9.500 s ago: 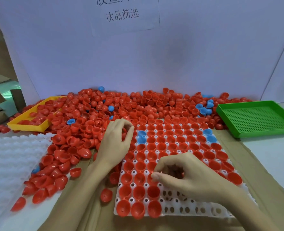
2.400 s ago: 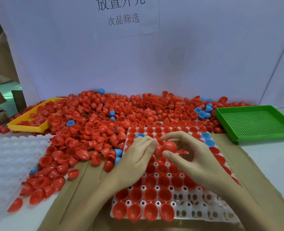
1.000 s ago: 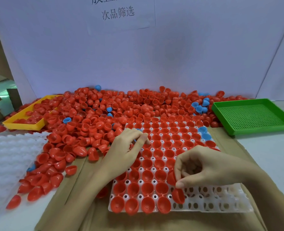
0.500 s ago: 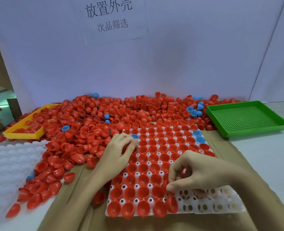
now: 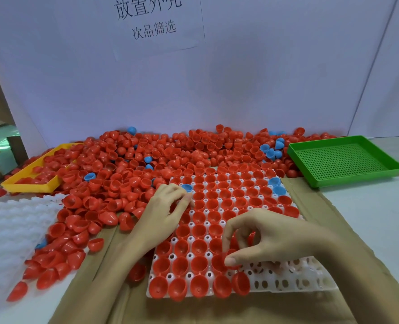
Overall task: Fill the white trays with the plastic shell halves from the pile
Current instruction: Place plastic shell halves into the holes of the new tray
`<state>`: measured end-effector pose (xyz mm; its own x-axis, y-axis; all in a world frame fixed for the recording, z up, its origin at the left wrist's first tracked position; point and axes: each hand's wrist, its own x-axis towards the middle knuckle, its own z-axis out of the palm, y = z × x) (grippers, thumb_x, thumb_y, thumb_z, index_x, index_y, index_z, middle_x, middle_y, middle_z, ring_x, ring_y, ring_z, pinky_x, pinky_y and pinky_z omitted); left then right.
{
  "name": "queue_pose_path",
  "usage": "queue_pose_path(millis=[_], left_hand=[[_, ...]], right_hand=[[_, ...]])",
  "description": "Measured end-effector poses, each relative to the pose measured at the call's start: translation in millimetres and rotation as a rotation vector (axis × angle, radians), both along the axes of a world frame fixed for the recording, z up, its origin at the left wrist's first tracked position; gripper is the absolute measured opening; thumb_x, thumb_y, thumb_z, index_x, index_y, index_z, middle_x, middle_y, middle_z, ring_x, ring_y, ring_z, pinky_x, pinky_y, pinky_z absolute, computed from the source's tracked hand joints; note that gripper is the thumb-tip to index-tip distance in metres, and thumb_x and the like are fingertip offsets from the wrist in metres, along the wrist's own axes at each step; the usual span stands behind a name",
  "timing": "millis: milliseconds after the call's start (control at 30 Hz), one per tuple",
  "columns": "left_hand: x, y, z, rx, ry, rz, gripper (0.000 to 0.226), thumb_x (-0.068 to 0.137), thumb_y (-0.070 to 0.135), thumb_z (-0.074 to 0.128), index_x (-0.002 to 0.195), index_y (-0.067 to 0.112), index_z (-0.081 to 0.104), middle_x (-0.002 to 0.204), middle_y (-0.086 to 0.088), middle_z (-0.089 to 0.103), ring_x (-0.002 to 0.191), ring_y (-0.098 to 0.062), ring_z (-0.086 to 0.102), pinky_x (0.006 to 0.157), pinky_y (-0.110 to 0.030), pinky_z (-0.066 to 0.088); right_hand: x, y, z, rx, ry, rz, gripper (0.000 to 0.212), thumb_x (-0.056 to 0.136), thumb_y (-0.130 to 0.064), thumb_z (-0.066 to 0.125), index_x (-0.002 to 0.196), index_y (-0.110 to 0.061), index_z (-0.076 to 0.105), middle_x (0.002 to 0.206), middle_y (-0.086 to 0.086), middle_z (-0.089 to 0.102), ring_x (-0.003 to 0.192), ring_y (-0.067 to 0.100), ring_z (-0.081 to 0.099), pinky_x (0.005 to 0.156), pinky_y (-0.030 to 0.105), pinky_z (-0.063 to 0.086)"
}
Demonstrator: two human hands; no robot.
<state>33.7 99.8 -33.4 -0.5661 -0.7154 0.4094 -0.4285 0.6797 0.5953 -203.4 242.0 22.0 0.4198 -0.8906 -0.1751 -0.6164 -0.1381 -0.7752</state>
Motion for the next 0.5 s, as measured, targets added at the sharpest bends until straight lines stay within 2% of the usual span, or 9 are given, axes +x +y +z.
queue_pose_path(millis=[100, 167, 200, 267, 367, 433, 500], left_hand=[[0.4, -1.2, -1.0, -0.001, -0.016, 0.003, 0.032, 0.106, 0.042, 0.049, 0.090, 0.029, 0.074, 0.099, 0.014, 0.065, 0.111, -0.014, 0.056, 0.101, -0.014, 0.036], [0.9, -1.9, -2.0, -0.005, -0.021, 0.001, 0.032, 0.107, 0.042, 0.049, 0.090, 0.029, 0.073, 0.099, 0.013, 0.065, 0.110, -0.014, 0.056, 0.101, -0.015, 0.037], [1.0, -2.3, -2.5, -0.005, -0.020, -0.001, 0.032, 0.107, 0.042, 0.049, 0.090, 0.030, 0.073, 0.099, 0.013, 0.065, 0.110, -0.014, 0.056, 0.101, -0.015, 0.037], [0.8, -2.7, -3.2, -0.003, -0.020, -0.003, 0.034, 0.106, 0.045, 0.048, 0.091, 0.029, 0.073, 0.099, 0.013, 0.065, 0.110, -0.015, 0.056, 0.102, -0.016, 0.037], [1.1, -2.6, -3.2, 0.003, -0.018, -0.006, 0.035, 0.105, 0.046, 0.047, 0.091, 0.028, 0.073, 0.099, 0.013, 0.065, 0.110, -0.014, 0.056, 0.103, -0.017, 0.038], [1.5, -1.9, -2.8, 0.006, -0.018, -0.007, 0.035, 0.105, 0.047, 0.047, 0.090, 0.029, 0.073, 0.099, 0.012, 0.066, 0.110, -0.014, 0.056, 0.102, -0.016, 0.037], [1.0, -1.8, -1.4, 0.022, -0.004, -0.005, 0.035, 0.105, 0.048, 0.047, 0.090, 0.029, 0.073, 0.099, 0.013, 0.066, 0.110, -0.014, 0.057, 0.100, -0.014, 0.037]], right_hand=[[0.6, 0.3, 1.2, 0.016, -0.010, -0.002, 0.028, 0.088, -0.055, 0.079, 0.102, -0.033, 0.072, 0.075, 0.003, 0.072, 0.062, 0.034, 0.067, 0.058, 0.038, 0.055], [-1.7, 0.0, 1.8, 0.056, -0.059, -0.018, 0.026, 0.088, -0.052, 0.080, 0.100, -0.030, 0.072, 0.074, 0.005, 0.071, 0.050, 0.022, 0.066, 0.044, 0.027, 0.049], [-2.8, 0.1, 2.2, 0.067, -0.077, -0.022, 0.027, 0.088, -0.050, 0.081, 0.100, -0.027, 0.072, 0.074, 0.007, 0.071, 0.046, 0.015, 0.065, 0.041, 0.019, 0.045], [-4.6, 0.5, 1.9, 0.089, -0.085, -0.025, 0.030, 0.087, -0.050, 0.082, 0.099, -0.024, 0.071, 0.076, 0.012, 0.073, 0.045, 0.015, 0.067, 0.040, 0.016, 0.044], [-3.0, 1.1, 0.1, 0.109, -0.086, -0.048, 0.029, 0.087, -0.050, 0.082, 0.097, -0.025, 0.071, 0.074, 0.009, 0.074, 0.048, 0.020, 0.069, 0.043, 0.020, 0.048], [-2.7, -0.6, -2.3, 0.016, -0.009, -0.053, 0.027, 0.088, -0.053, 0.080, 0.096, -0.029, 0.071, 0.069, -0.002, 0.072, 0.055, 0.016, 0.068, 0.053, 0.021, 0.050], [-3.7, -3.0, -4.3, -0.040, 0.008, -0.071, 0.027, 0.088, -0.056, 0.078, 0.095, -0.031, 0.071, 0.067, -0.006, 0.072, 0.057, 0.007, 0.066, 0.057, 0.016, 0.047]])
